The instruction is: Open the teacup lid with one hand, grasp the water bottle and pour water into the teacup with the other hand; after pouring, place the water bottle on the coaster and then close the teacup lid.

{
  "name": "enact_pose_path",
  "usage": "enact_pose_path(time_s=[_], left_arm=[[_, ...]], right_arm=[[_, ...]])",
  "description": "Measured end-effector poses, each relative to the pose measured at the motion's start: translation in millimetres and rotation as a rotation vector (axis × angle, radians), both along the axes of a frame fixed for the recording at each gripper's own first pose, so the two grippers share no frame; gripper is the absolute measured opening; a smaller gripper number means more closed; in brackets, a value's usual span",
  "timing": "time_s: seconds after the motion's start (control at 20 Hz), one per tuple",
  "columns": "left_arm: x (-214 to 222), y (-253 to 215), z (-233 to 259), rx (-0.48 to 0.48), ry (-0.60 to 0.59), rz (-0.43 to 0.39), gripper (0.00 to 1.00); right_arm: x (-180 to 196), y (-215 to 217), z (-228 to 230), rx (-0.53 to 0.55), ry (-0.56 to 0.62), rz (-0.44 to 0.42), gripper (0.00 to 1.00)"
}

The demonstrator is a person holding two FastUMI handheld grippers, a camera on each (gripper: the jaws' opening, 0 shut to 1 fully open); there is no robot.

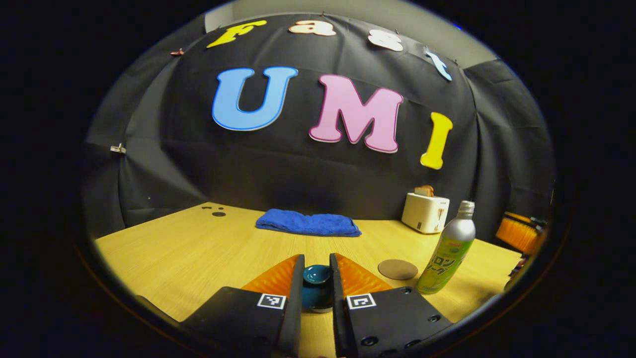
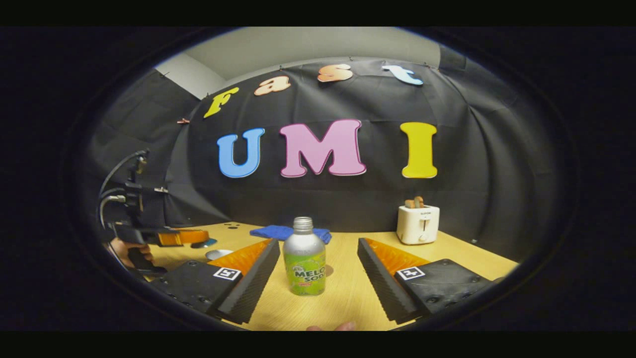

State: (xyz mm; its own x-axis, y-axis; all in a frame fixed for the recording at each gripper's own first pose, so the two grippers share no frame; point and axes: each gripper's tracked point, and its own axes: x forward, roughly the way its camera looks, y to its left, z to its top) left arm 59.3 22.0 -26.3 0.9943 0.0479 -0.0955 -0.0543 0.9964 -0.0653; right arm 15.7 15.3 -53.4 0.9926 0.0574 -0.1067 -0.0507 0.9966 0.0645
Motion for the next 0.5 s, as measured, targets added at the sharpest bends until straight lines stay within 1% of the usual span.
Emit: enact_pose_path(time_s=[0.1,0.15,0.2,0.25,0.3,0.35,0.45,0.5], left_arm=[[-17.7,11.6,18.2,-0.107,-0.030,-0.011,0.30],[-26.7,20.5,23.4,-0.136,-0.037,-0.011,0.30],[-33.8,31.4,29.9,-0.126,-0.040,-0.001,0.30],[-39.3,43.2,32.7,-0.085,-0.042,0.022,0.30],[-45.6,55.7,36.8,-0.038,-0.050,0.053,0.30],[-50.7,62.6,38.9,-0.009,-0.051,0.067,0.30],[-53.8,62.9,36.7,-0.015,-0.040,0.056,0.30],[-53.4,62.3,34.0,-0.027,-0.033,0.051,0.30]], right_arm=[[5.2,6.6,-16.1,-0.003,0.033,0.010,0.98],[8.4,8.3,-24.8,-0.007,0.051,0.010,0.98],[11.8,10.1,-33.9,-0.006,0.069,0.007,0.96],[15.9,12.4,-43.2,0.000,0.092,0.005,0.98],[20.0,16.7,-51.3,0.010,0.115,0.007,0.96],[23.0,18.7,-55.1,-0.004,0.134,0.006,0.98],[33.9,18.8,-55.9,-0.016,0.132,-0.007,0.98],[37.3,19.6,-62.5,-0.014,0.157,-0.013,0.98]])
